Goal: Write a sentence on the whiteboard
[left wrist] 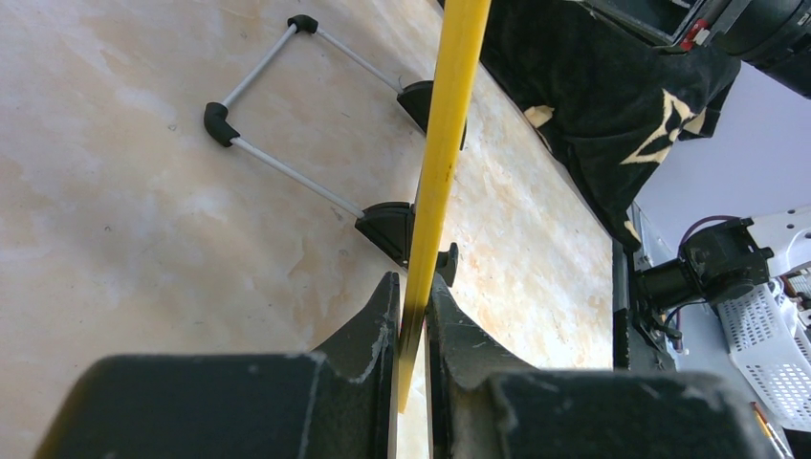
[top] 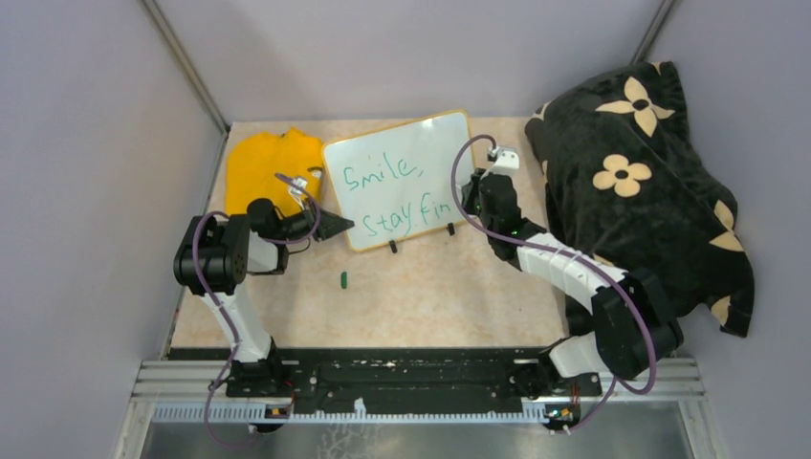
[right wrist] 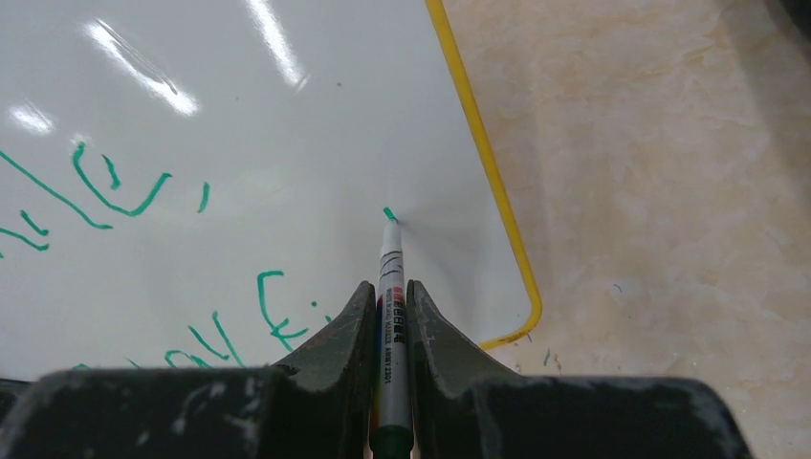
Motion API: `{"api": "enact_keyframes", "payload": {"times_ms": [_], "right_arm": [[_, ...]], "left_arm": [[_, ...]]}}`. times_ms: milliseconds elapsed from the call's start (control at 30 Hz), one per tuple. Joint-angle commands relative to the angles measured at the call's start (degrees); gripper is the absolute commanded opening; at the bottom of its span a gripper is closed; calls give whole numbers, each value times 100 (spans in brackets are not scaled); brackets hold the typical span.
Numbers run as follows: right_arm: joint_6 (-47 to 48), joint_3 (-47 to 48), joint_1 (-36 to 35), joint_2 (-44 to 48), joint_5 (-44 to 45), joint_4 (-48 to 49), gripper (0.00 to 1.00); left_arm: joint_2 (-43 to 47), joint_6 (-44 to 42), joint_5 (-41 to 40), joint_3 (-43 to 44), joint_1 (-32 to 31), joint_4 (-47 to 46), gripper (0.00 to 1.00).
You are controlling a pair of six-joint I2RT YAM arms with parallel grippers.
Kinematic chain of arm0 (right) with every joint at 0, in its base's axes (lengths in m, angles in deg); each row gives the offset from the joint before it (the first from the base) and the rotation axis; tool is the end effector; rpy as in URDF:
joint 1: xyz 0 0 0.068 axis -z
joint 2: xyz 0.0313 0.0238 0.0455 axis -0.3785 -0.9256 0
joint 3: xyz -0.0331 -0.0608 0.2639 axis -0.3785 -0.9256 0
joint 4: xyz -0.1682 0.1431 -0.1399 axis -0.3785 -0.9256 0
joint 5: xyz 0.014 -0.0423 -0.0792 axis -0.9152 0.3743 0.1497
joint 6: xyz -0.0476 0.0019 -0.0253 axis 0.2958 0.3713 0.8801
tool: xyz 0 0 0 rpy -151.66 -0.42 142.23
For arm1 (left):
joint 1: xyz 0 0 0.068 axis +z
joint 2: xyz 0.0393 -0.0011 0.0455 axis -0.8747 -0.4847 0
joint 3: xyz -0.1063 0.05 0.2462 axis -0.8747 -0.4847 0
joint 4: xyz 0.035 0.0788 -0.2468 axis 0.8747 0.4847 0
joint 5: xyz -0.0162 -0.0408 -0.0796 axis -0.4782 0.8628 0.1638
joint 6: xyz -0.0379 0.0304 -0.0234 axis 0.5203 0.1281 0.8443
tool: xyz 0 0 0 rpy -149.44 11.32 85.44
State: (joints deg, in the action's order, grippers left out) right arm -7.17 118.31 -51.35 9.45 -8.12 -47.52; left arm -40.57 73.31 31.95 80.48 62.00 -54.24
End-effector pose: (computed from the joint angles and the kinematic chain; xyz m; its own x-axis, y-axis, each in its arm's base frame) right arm 0.2768 0.1409 0.2584 -0.3297 0.2682 -0.9052 -0.0579 0.9512 0.3030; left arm 0.3164 -0.0263 0.1315 -0.5686 -0.2631 -0.7794 0.6779 0.3869 -0.6251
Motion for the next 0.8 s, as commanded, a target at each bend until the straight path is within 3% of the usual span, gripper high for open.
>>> {"api": "enact_keyframes", "payload": {"times_ms": [0,767], "right_arm": [[-108,-264,46,123,1,159,0],[-256,-720,45,351,-132,204,0]], "left_arm": [[-175,-43,-156,26,9,342,0],[-173,-40,-158,25,7,348,0]]}}
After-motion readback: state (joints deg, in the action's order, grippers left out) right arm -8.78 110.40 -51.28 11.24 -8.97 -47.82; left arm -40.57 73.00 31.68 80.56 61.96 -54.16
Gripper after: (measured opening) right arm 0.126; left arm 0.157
